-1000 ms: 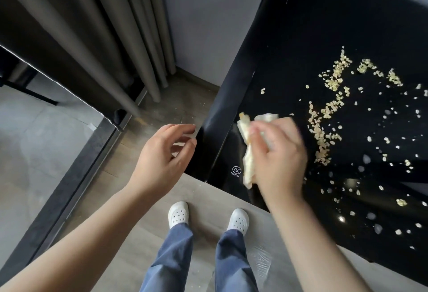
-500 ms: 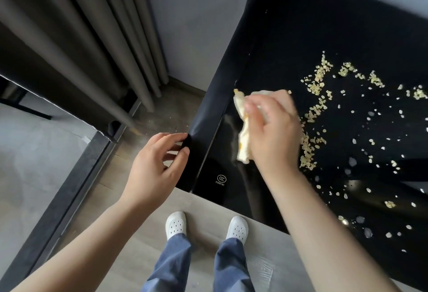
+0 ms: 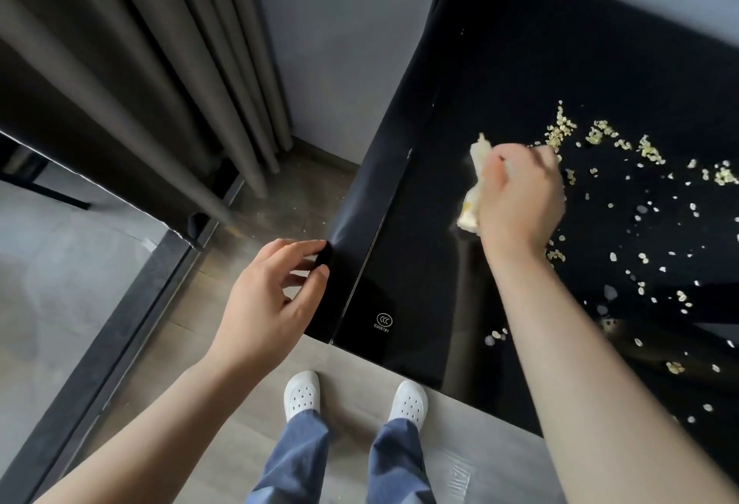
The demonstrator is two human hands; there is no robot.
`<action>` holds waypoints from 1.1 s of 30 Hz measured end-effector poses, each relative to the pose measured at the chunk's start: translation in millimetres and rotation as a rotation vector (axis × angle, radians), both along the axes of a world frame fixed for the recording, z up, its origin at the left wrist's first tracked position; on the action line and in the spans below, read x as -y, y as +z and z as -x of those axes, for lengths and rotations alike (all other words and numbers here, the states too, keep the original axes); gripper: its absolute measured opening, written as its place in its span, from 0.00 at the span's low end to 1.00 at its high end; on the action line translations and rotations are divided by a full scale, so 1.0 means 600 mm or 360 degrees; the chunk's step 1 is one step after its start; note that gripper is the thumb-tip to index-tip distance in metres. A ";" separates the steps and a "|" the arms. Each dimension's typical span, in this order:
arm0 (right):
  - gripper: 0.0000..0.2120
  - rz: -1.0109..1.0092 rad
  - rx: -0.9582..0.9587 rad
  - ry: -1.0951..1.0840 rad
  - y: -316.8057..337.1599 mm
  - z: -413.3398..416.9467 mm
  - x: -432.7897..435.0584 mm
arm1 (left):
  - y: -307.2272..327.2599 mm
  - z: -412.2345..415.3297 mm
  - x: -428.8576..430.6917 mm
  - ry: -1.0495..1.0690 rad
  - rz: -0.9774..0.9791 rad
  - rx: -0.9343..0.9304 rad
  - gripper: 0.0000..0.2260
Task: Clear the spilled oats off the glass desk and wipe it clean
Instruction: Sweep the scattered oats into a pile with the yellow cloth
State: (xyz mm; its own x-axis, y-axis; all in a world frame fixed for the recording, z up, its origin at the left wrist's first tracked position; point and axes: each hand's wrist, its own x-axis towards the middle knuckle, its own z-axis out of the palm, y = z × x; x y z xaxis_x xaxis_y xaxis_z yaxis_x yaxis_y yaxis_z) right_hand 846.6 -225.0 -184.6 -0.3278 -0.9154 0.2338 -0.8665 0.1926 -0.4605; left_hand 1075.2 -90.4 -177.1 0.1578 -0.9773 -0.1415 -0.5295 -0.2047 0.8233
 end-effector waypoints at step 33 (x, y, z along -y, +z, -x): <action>0.04 0.0228 0.0214 0.0389 0.035 -0.072 -0.129 | -0.011 -0.044 -0.004 -0.0035 -0.0085 0.0096 0.09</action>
